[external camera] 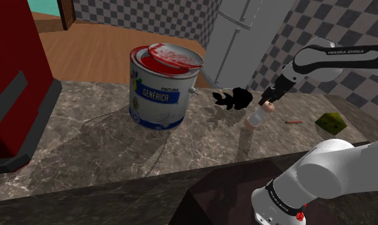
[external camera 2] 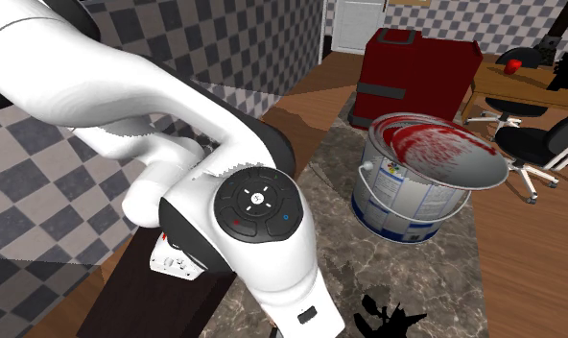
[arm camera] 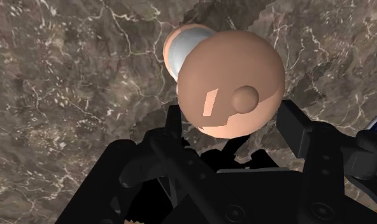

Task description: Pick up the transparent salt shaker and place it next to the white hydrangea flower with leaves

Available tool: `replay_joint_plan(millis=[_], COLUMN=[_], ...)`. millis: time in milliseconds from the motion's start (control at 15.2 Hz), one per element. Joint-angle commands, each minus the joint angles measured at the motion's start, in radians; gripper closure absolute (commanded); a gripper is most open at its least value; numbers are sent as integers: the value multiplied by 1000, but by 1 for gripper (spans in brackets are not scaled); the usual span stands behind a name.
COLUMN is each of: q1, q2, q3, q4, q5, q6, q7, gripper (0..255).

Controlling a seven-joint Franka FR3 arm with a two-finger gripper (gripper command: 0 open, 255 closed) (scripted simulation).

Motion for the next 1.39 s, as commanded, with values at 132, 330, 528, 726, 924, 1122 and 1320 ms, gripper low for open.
replay_joint_plan(millis=[132,330,528,726,924,1122,1320], q1=[2,2,2,2,2,-10,-13], q2=[12,12,12,12,12,-35,-45], q3=[-9,-9,-9,-9,-9,20,27], q4=[-14,-14,-14,-14,-14,56,76], q5=[0,0,0,0,0,-1,0], q6=[26,26,26,26,26,-90,-119], q7=[-5,-5,-5,-5,-5,3,4], gripper=[255,255,255,0,0,0,0])
